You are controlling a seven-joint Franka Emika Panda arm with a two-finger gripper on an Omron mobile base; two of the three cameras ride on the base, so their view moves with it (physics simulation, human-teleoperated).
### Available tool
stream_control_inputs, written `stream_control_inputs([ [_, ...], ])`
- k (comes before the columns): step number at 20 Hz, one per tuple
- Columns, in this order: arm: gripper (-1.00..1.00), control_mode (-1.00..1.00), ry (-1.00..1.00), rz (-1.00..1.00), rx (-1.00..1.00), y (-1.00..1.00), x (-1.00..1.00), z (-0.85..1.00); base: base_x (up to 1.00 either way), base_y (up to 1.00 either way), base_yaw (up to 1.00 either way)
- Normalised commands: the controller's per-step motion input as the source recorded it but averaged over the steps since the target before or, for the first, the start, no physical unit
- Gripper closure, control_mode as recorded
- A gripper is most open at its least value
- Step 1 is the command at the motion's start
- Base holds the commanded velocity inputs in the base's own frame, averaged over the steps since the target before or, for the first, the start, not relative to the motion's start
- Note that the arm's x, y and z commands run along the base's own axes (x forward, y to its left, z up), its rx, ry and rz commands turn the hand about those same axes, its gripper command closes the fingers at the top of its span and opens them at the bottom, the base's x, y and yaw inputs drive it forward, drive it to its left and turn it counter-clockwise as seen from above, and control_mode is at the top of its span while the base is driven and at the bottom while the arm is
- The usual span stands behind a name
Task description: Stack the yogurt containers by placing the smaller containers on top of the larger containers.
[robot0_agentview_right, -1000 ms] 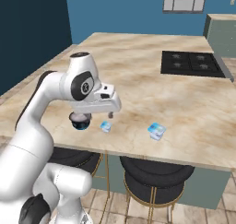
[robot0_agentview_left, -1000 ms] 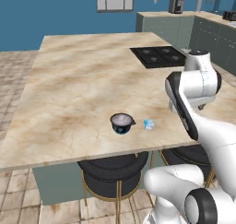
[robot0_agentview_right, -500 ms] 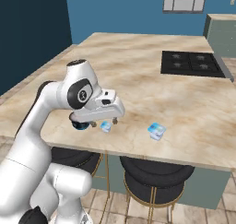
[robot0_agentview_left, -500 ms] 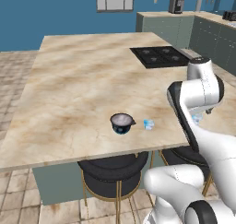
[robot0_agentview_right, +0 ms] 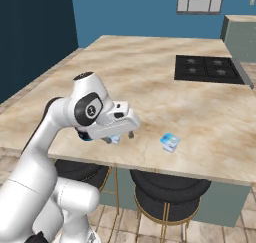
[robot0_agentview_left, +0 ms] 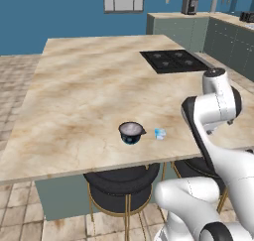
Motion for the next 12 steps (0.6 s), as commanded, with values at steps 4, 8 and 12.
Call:
stream_control_inputs([
  [4, -1.00, -1.00, 0.00, 0.00, -0.05, -0.14, 0.12, -0.11, 0.00, 0.00, 0.00],
  [8, -1.00, -1.00, -0.06, 0.00, -0.02, -0.07, 0.14, -0.20, 0.00, 0.00, 0.00],
  [12, -1.00, -1.00, -0.08, 0.00, -0.01, -0.03, 0.19, -0.23, 0.00, 0.00, 0.00],
])
